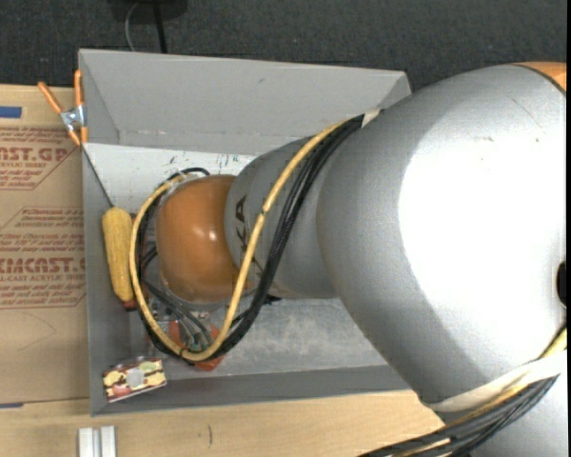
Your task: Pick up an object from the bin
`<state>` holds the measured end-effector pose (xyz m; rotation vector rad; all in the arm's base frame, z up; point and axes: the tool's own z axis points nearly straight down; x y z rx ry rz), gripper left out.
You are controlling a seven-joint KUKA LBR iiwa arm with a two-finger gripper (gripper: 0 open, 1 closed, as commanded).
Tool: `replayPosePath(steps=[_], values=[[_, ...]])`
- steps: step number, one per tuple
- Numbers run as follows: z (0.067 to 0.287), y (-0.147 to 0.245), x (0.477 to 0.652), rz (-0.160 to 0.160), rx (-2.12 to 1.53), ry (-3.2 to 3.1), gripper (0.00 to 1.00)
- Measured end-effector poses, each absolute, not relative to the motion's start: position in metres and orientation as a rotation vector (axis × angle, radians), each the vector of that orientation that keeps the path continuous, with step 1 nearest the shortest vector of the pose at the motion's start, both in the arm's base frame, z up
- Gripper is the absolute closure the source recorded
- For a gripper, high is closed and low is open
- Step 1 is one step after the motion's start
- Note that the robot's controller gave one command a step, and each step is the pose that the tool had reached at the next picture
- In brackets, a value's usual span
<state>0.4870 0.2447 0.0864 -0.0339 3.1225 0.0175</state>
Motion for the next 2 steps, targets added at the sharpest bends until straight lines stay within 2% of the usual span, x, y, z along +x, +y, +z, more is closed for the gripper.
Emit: replayPosePath(steps=[1, 2], values=[[0.093, 0.244, 0.486, 0.016, -0.034, 3.125, 1.00], [0.112, 0.243, 0.484, 0.011, -0.034, 3.131, 1.00]])
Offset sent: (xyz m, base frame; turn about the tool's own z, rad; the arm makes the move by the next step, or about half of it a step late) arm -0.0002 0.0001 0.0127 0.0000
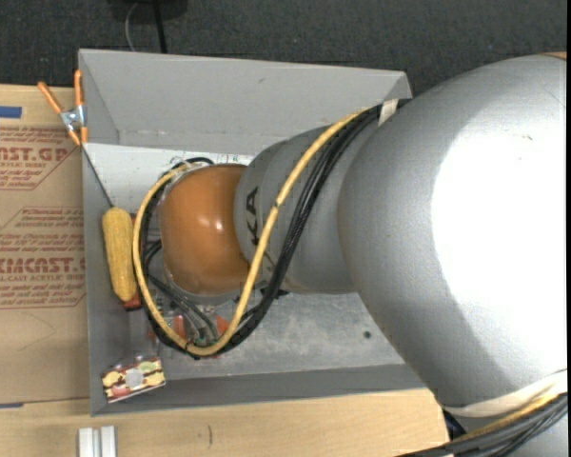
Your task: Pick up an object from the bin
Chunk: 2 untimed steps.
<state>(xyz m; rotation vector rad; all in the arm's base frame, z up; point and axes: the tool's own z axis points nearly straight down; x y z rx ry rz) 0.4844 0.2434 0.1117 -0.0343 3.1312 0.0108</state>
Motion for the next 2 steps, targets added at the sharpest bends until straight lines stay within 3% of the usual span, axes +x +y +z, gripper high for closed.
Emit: replayPosePath(steps=[2], values=[[0.1370, 0.2448, 0.4869, 0.019, -0.034, 3.122, 1.00]])
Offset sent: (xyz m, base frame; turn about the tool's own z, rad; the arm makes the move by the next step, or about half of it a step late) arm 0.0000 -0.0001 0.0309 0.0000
